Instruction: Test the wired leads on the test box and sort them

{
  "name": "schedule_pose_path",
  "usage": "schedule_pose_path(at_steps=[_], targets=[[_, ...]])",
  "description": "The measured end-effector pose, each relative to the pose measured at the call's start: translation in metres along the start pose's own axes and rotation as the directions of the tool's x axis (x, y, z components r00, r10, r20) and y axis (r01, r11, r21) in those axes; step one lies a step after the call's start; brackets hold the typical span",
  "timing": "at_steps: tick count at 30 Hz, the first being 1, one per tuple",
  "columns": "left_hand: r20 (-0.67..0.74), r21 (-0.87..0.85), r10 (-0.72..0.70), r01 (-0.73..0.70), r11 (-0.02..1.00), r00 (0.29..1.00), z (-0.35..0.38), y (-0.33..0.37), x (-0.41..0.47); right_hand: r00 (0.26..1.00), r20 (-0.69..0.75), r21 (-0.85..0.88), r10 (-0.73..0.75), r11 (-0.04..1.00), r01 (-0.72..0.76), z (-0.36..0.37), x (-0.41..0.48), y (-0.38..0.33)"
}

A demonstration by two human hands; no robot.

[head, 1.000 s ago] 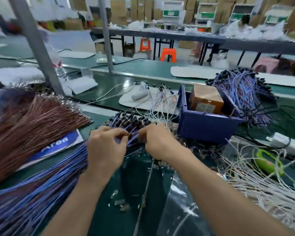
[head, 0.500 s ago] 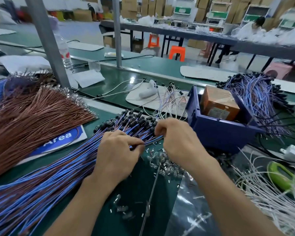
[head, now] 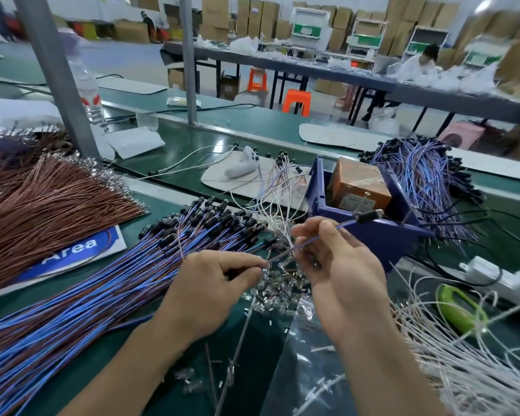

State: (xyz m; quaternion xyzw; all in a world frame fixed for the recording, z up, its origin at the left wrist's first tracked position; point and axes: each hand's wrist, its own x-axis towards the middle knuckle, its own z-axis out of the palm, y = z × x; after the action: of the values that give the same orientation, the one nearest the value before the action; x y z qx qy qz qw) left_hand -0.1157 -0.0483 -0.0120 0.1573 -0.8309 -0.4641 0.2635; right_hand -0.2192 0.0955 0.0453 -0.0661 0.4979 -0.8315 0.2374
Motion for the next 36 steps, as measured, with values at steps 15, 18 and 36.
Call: schedule_pose_path(at_steps=[15,18,36], targets=[[-0.182,-0.087,-0.165,0.152,0.985,0.969,-0.029,0.0,0.007,0.963,-0.165,-0.309,-0.213,0.938,0.155,-0.063,0.007,-0.029],[-0.181,-0.07,-0.167,0.157,0.985,0.969,-0.035,0.002,0.005,0.943,-0.111,-0.639,-0.314,0.749,0.174,-0.063,0.008,-0.024],[0.174,-0.511,-0.198,0.26,0.819,0.965,0.01,0.012,0.001,0.951,0.234,-0.782,0.201,0.621,0.061,-0.024,-0.016,0.013]])
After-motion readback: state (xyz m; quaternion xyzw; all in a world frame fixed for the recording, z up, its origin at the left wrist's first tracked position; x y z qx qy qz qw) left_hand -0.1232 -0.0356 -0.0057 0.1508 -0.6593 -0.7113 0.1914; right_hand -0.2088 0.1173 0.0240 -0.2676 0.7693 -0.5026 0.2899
